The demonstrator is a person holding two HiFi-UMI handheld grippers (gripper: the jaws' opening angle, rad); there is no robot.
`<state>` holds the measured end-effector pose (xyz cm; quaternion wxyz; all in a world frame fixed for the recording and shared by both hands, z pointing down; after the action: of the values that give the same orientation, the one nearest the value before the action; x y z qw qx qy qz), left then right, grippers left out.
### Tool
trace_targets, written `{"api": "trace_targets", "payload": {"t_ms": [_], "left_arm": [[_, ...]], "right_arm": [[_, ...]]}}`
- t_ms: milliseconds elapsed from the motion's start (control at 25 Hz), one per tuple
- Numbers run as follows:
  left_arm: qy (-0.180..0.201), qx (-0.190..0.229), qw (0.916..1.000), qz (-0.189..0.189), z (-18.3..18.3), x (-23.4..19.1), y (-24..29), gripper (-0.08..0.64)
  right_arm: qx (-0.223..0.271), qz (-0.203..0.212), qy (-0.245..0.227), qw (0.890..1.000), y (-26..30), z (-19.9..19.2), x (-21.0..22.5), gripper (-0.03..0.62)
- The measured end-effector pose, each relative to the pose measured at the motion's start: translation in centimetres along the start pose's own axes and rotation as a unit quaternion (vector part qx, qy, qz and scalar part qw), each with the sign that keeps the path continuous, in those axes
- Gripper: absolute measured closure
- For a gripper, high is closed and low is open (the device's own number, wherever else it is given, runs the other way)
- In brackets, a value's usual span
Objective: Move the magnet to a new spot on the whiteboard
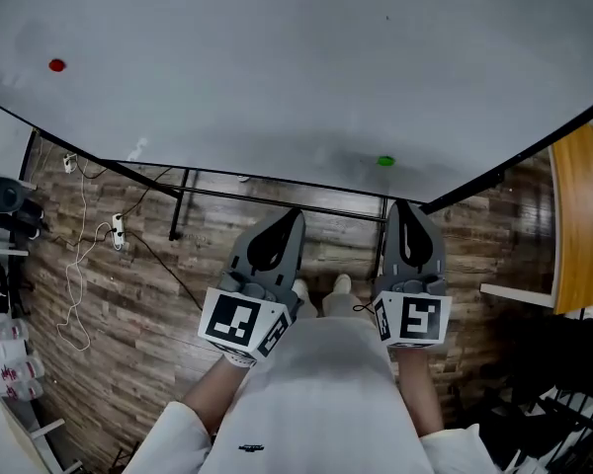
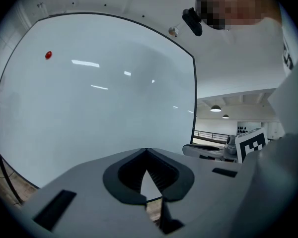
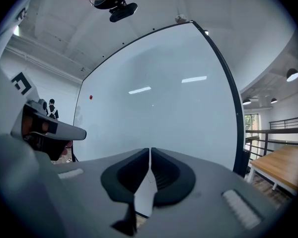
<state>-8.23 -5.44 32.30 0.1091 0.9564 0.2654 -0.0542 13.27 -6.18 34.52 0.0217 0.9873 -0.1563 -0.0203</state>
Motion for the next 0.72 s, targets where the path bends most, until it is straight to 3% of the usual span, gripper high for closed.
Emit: {"api": "trace_targets", "payload": {"t_ms": [240, 720], "left_arm": [[-0.003, -0.014, 0.9999, -0.008, -0.4, -0.4, 1.3, 0.554], [-0.005, -0.031, 0.9994, -0.013, -1.8, -1.6, 4.4, 0.554]], "right_arm": [[-0.008, -0.009, 0.012, 1.000, 1.7, -0.9, 0.1, 0.576], [-0.030, -0.033, 0.024, 0.999, 5.3, -3.3, 0.7, 0.483]]}}
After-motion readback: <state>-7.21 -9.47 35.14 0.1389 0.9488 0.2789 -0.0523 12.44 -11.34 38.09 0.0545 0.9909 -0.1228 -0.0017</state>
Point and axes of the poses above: the fingertips, and each gripper's own axes: y forward along the fingers, x to its right, z out of its top, the point moved 9 cm from there along -y, backward along the fingers, and after that the axes turned 2 degrees about -x, right-handed, at the moved point
